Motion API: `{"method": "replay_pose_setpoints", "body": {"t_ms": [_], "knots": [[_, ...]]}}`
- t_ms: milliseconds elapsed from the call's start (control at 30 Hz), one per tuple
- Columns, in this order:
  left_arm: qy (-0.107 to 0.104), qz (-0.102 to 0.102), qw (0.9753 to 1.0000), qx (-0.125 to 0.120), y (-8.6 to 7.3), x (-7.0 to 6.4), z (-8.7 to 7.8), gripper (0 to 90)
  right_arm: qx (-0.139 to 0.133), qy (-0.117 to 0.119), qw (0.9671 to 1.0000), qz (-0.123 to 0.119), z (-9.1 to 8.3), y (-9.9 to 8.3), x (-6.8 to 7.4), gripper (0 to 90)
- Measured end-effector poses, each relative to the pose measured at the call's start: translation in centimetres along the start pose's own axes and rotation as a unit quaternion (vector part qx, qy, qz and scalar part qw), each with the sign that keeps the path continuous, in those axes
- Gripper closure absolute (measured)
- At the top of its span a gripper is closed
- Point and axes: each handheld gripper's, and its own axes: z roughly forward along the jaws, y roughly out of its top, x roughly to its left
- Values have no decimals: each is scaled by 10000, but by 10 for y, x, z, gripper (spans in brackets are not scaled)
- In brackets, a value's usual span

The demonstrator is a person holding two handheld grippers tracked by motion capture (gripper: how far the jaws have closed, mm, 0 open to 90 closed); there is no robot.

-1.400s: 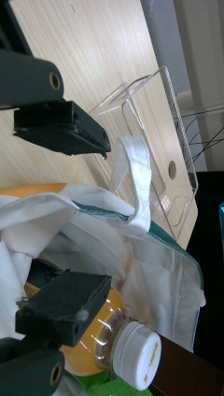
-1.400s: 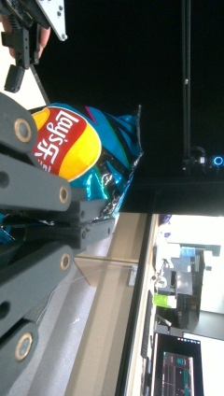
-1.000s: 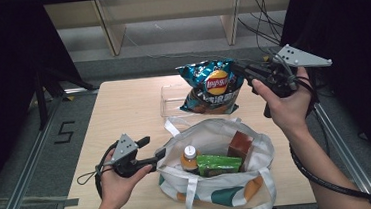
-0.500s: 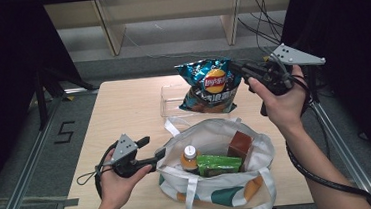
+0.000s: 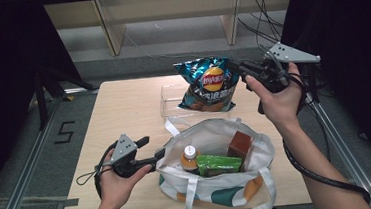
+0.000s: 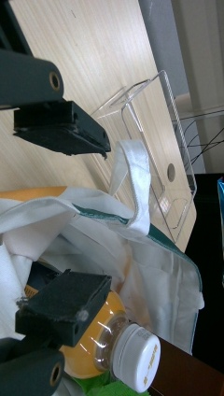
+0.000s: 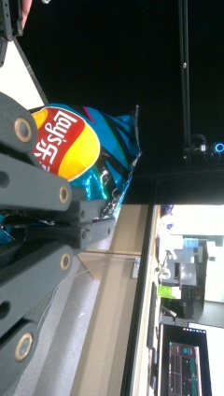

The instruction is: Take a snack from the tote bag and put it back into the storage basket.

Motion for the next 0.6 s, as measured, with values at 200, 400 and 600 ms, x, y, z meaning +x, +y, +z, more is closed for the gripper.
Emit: {"method": "replay_pose_setpoints", "body": {"t_ms": [200, 400, 600], "knots": [[-13, -14, 10000, -25, 0, 0, 1, 299, -4, -30, 10000, 42, 3, -1, -2, 900], [16, -9, 10000, 0, 0, 1, 0, 299, -10, -50, 10000, 52, 7, 0, -4, 900], [12, -5, 10000, -3, 0, 1, -1, 299, -5, -62, 10000, 14, 10, 0, -5, 900]]}}
